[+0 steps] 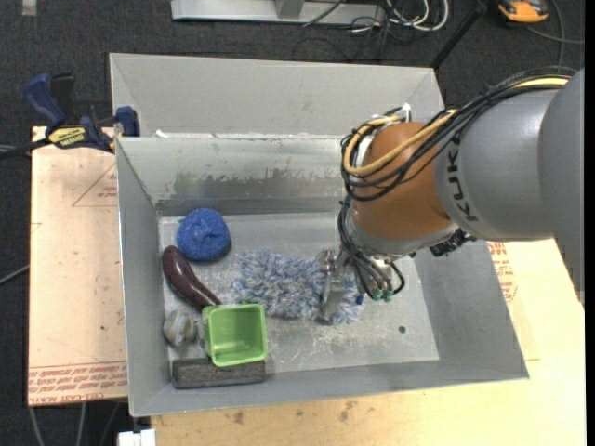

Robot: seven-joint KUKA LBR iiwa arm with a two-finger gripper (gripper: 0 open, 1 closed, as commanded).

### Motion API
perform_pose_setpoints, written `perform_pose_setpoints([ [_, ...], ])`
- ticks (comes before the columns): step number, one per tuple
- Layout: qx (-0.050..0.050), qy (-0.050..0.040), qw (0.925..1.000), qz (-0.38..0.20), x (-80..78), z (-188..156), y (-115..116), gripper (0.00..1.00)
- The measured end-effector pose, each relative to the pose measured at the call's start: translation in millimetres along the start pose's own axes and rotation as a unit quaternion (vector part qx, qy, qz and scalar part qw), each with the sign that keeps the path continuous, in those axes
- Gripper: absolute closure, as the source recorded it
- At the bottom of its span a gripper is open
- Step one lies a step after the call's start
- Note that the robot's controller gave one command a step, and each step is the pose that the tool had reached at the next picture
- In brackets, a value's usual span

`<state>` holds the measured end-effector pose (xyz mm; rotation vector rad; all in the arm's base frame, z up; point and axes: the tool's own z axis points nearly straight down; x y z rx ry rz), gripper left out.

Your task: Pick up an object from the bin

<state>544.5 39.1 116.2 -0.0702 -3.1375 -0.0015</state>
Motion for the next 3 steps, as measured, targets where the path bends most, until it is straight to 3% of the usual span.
perform_pose_setpoints([
  [2,0.000,-0.0040,1.0000,0.000,-1.7,-33.0,0.3,1.00],
  [3,0.000,-0.0019,1.0000,0.000,-0.6,-42.1,0.3,1.00],
])
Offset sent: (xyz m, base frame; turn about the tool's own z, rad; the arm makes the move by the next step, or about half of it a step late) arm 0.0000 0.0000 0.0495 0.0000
